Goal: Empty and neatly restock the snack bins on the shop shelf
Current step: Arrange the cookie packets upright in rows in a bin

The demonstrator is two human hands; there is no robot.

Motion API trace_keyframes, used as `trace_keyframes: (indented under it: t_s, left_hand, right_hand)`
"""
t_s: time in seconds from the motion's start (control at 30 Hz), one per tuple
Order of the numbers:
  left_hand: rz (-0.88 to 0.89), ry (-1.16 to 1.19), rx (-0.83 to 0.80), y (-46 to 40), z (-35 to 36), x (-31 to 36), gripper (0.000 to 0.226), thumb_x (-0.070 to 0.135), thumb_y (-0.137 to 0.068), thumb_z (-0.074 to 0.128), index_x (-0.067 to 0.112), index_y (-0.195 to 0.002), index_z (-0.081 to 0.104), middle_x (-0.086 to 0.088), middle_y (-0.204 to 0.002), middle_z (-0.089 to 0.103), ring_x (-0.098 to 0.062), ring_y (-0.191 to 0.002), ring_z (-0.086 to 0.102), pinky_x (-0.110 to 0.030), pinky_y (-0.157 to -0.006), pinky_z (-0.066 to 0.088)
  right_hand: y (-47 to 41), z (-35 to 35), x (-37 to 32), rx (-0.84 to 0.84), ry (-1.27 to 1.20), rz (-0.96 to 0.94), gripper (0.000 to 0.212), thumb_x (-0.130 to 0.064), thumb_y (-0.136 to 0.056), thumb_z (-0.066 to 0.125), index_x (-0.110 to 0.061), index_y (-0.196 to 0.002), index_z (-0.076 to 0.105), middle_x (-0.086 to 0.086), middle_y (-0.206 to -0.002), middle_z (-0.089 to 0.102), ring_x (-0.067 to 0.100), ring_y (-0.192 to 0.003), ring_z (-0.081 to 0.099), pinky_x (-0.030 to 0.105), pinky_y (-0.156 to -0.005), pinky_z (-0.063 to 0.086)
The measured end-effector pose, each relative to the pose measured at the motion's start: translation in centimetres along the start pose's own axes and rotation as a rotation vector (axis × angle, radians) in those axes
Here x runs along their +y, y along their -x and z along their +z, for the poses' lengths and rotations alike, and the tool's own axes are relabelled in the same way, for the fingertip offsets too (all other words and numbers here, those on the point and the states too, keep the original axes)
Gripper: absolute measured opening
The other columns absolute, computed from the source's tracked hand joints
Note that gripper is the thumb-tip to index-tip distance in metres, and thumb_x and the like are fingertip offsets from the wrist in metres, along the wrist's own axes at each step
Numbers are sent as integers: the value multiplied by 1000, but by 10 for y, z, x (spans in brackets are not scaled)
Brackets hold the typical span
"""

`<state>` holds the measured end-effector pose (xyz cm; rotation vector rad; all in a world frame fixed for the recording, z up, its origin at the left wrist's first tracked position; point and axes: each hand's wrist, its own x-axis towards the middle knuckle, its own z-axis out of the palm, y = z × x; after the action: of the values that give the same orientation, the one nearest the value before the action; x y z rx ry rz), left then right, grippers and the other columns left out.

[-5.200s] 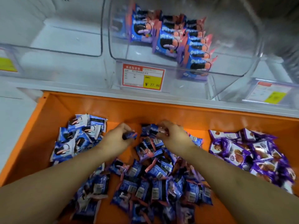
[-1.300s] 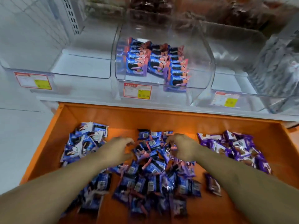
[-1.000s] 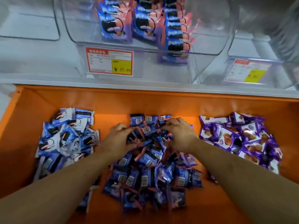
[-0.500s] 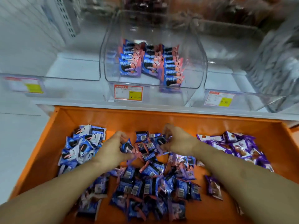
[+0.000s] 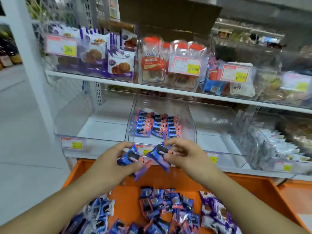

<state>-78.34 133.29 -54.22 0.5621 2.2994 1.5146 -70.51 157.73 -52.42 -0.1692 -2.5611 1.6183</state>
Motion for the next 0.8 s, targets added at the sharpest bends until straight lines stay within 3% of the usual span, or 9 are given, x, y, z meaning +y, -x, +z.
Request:
trace_keyframes:
  t_s: [0.1,0.2,0.27,0.37,0.5,0.63,0.8]
  left_hand:
    - [-12,91,73,-12,-10,7,36,20,-85,84,37,-111,65,-4,-101,74,-19,-61,72,-29,-54,58]
    - [-44,136,115,-28,-20,9,38,9,-84,84,32,-110,67,-6,-100,75,-23,-68,76,-38,-64,64]
    - [-40,140,121,-37,-25,9,39,12,-83,85,30,-112,66,-4,-100,75,-19,-70,77,-27,-60,61]
    - [-24,92,152,-50,-31,6,39,23,-81,88,35,-110,66,1,-100,76,0,-76,73,-9,-54,50]
    - [-42,126,156,-62,-37,0,42,30,-79,89,39,-112,65,6,-103,75,-11,-74,76,-26,-63,62]
    - [-48,146,138,-67,-34,-7,42,36,-79,87,43,-112,63,13,-99,76,-4,-76,74,-18,-62,57]
    - [-76,174,114,-67,-32,-12,42,32,-80,87,45,-111,62,17,-95,76,-7,-74,75,-35,-75,64]
  right_hand:
    - [-20,-6,-9,92,85,-29,30,-10,-94,75,-36,-107,70,3,-83,69,26,-73,62,30,-67,50]
    - [-48,-9,-5,191,211,-23,33,-9,-90,76,-36,-102,63,-1,-85,72,22,-75,68,33,-68,56]
    - [-75,-11,5,228,307,-11,29,-11,-87,78,-33,-98,62,-7,-84,72,15,-73,68,36,-68,57]
    - [-120,-9,22,226,485,-26,26,-15,-82,82,-29,-93,63,-12,-84,71,10,-78,67,29,-72,53]
    - [-166,-2,38,160,715,-74,24,-15,-77,83,-27,-90,66,-10,-90,70,15,-85,64,26,-77,47]
    - [-188,4,59,97,879,-155,21,-18,-67,82,-23,-86,76,-3,-89,64,23,-88,60,32,-82,46]
    - [-196,9,76,194,1012,-99,26,-23,-64,82,-29,-89,77,0,-100,66,28,-99,58,36,-83,50]
